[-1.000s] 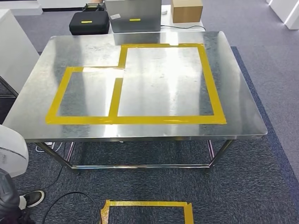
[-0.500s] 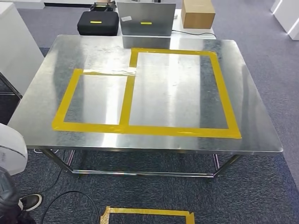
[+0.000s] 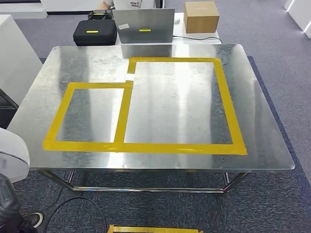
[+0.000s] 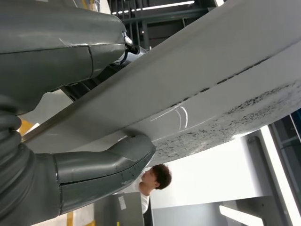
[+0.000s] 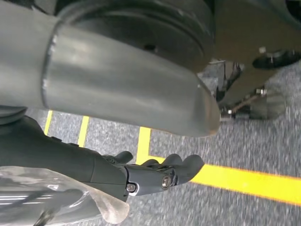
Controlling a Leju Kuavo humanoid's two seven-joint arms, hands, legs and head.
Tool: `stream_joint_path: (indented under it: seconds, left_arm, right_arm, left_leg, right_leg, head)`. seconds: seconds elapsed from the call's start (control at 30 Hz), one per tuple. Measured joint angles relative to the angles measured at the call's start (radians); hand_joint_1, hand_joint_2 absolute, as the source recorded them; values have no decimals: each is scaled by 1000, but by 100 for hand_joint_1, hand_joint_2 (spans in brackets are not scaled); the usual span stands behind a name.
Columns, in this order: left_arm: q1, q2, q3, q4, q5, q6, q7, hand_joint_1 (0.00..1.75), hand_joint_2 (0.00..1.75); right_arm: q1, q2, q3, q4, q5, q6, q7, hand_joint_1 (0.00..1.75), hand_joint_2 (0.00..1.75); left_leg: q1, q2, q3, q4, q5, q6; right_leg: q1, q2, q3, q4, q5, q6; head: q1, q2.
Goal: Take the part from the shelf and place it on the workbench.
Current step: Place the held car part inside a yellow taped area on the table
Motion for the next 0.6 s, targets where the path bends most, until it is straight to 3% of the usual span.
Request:
stream_joint_path:
  seconds: [0.03,0.07,0.13,0.17,0.27,0.33,0.4,0.5,0.53,0.57,0.6]
  left_arm:
    - [0,1,0,0,0,0,0,175,175]
    - [0,1,0,0,0,0,0,175,175]
    - [0,2,0,0,0,0,0,175,175]
    - [0,2,0,1,0,0,0,175,175]
    - [1,2,0,2,0,0,0,175,175]
    - [2,2,1,2,-2,0,0,175,175]
    - [1,2,1,2,-5,1,0,175,175]
    - [1,1,1,2,-18,10,2,175,175]
    - [1,1,2,3,-34,24,5,175,175]
    - [2,0,2,4,-62,45,11,175,175]
    - [2,-2,3,7,-111,78,22,175,175]
  right_arm:
    - [1,0,0,0,0,0,0,0,0]
    - [1,0,0,0,0,0,0,0,0]
    - [2,0,0,0,0,0,0,0,0]
    - [1,0,0,0,0,0,0,0,0]
    - [-1,0,0,0,0,0,0,0,0]
    - [-2,0,0,0,0,0,-1,0,0]
    - [-5,0,0,0,-2,6,-7,0,0]
    - [-6,0,0,0,-5,14,-13,0,0]
    - [-4,0,-1,0,-5,12,-11,0,0]
    - [-2,0,-1,0,-5,9,-6,0,0]
    - [-1,0,-1,0,-5,5,-2,0,0]
  left_leg:
    - [1,0,-16,6,0,-1]
    - [1,0,-18,-19,25,0]
    - [0,2,9,-130,116,5]
    - [-3,4,19,-178,134,9]
    - [-12,7,25,-225,132,28]
    - [-9,6,44,-237,152,44]
    - [-6,6,62,-245,152,54]
    - [-8,5,70,-246,140,62]
    - [-10,3,75,-246,135,63]
    - [-11,2,83,-245,129,63]
    - [-13,0,93,-245,122,62]
  right_leg:
    - [0,0,9,0,-7,1]
    - [0,0,19,0,-15,2]
    - [0,0,38,-1,-31,7]
    - [0,0,46,-1,-38,12]
    - [2,-1,62,3,-48,34]
    - [1,-2,65,16,-53,46]
    - [-1,-1,32,74,-85,54]
    - [-1,0,-86,247,-151,62]
    - [-1,0,-115,273,-147,61]
    - [0,0,-127,264,-122,59]
    - [1,0,-121,217,-76,53]
  head:
    - [0,0]
    - [0,0]
    - [1,0]
    - [0,0]
    - [1,0]
    - [1,0]
    - [6,0]
    - [12,0]
    - [13,0]
    - [13,0]
    - [13,0]
